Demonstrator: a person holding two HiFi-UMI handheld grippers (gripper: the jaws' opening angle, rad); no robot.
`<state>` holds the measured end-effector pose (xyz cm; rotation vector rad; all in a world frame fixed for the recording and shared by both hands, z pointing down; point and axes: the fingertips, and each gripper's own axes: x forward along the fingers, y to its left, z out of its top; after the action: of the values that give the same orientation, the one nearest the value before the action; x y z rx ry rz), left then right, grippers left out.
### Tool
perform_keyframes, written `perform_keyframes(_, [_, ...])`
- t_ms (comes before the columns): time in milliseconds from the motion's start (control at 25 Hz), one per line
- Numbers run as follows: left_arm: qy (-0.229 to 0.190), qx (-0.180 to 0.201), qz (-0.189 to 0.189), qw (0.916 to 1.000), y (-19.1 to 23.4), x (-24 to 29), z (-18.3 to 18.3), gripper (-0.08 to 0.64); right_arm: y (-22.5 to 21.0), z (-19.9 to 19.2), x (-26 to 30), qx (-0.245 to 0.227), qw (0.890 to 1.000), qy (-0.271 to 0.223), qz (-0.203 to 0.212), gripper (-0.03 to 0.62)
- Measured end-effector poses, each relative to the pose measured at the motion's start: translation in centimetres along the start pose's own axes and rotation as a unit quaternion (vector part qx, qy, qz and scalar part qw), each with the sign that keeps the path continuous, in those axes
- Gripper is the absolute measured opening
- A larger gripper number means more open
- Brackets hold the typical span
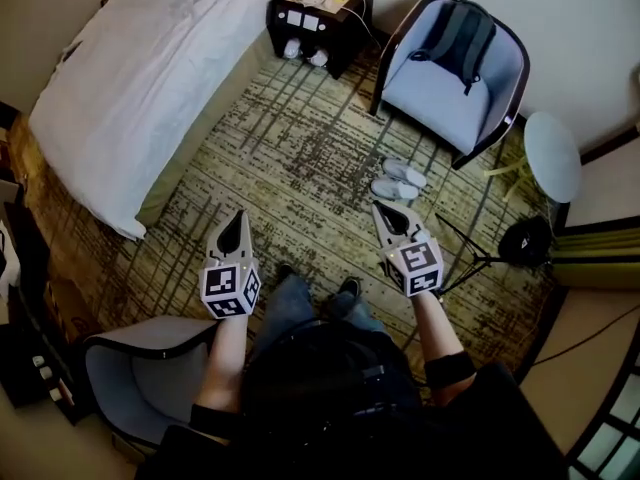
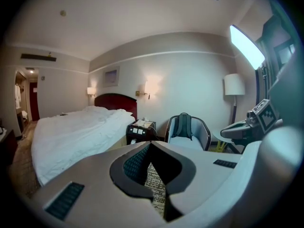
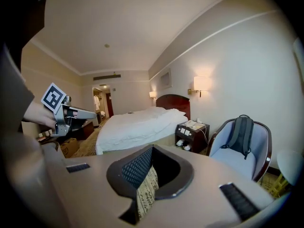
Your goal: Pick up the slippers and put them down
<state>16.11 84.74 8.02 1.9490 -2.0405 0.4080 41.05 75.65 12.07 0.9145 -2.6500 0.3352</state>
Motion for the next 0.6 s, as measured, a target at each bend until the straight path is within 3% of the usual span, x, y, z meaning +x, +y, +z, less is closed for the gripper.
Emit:
perform_keyframes(240, [-0.002, -0.008, 0.004, 1.0, 4.1, 0.5, 0.2, -0.012, 2.9, 1.7, 3.7, -0.01, 1.0, 0.006, 0.012, 0.003])
perform_keyframes(600, [0.001, -0.003, -0.025, 0.9997, 8.7, 3.3, 1.0, -0.012, 5.0, 3.4, 8.1, -0.012, 1.0, 0.012, -0.004, 0.003])
